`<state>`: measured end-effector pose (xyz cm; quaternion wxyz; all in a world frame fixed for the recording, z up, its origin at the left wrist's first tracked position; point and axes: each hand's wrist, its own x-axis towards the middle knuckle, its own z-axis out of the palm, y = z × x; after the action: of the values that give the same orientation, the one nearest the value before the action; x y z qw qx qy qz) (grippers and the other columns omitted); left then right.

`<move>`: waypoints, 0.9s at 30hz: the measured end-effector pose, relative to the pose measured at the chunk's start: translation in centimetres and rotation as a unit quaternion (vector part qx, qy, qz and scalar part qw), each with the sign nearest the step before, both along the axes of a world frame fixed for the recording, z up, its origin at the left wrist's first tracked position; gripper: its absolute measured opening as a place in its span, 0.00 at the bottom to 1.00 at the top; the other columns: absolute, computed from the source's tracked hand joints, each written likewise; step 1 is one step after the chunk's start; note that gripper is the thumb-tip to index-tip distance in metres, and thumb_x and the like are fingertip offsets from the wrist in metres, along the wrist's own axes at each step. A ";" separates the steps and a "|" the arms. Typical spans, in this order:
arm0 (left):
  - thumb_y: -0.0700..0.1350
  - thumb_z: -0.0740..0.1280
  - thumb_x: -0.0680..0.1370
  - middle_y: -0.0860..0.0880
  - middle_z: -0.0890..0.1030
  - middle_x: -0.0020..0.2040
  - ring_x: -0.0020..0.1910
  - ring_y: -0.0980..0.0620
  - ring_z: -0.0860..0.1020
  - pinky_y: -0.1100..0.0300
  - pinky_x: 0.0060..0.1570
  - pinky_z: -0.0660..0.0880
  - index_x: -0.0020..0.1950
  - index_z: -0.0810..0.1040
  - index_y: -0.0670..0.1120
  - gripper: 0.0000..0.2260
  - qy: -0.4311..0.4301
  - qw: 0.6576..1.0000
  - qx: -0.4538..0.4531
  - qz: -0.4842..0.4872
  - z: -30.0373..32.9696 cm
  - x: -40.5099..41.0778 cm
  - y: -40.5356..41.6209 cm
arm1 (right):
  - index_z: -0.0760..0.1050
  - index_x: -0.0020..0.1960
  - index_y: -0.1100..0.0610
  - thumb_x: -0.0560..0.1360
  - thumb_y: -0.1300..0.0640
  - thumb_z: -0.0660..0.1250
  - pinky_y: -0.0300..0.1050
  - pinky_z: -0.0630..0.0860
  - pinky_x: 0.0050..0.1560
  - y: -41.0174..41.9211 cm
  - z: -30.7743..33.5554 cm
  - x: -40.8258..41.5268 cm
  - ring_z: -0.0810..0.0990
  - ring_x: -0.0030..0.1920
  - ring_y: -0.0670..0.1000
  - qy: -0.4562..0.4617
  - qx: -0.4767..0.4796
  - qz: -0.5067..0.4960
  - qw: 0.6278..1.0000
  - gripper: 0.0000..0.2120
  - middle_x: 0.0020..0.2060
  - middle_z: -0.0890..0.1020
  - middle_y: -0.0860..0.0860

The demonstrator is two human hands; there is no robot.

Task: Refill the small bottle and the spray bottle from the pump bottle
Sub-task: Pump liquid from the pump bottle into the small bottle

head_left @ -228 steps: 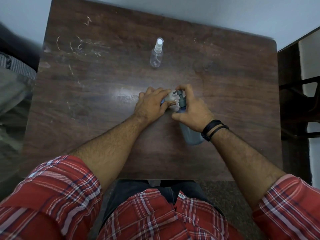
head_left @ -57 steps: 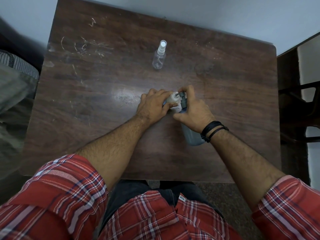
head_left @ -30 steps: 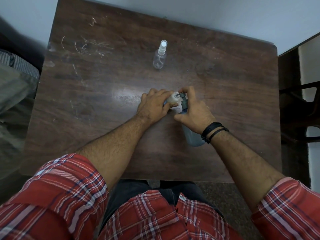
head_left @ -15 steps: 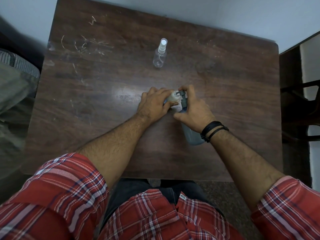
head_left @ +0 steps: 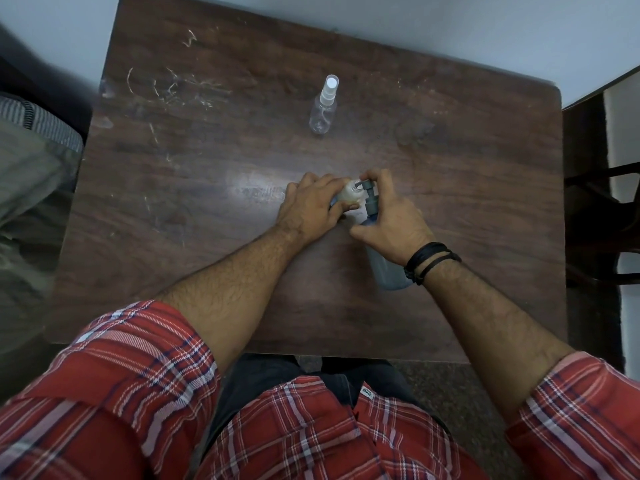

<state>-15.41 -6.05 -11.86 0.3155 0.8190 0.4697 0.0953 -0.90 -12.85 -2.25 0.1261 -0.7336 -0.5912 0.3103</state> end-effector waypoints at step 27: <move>0.60 0.61 0.81 0.57 0.76 0.65 0.62 0.49 0.70 0.52 0.56 0.61 0.72 0.71 0.56 0.20 0.001 1.000 0.004 -0.002 0.2 0.0 0.0 | 0.64 0.62 0.52 0.68 0.57 0.74 0.37 0.66 0.31 0.8 0.4 0.5 0.74 0.36 0.40 0.001 -0.014 0.011 1.000 0.28 0.39 0.74 0.40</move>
<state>-15.39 -6.02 -11.70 0.3123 0.8213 0.4677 0.0956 -0.38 -12.09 -1.83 0.1129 -0.7286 -0.5944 0.3210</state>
